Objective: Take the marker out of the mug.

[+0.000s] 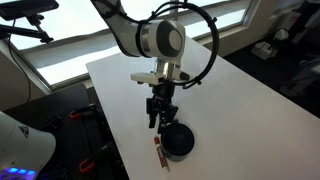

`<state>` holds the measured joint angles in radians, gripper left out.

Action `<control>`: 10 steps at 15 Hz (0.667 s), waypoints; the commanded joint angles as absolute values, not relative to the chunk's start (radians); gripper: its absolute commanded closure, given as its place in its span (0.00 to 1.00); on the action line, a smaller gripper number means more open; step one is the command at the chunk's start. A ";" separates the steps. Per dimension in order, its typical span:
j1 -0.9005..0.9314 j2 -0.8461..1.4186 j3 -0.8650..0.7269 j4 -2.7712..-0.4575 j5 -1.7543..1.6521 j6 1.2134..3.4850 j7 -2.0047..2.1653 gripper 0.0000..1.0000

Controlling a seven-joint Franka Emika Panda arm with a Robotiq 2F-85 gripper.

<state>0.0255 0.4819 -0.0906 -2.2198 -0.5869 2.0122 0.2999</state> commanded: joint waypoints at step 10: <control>0.034 0.483 -0.098 -2.218 -0.583 2.013 0.297 0.25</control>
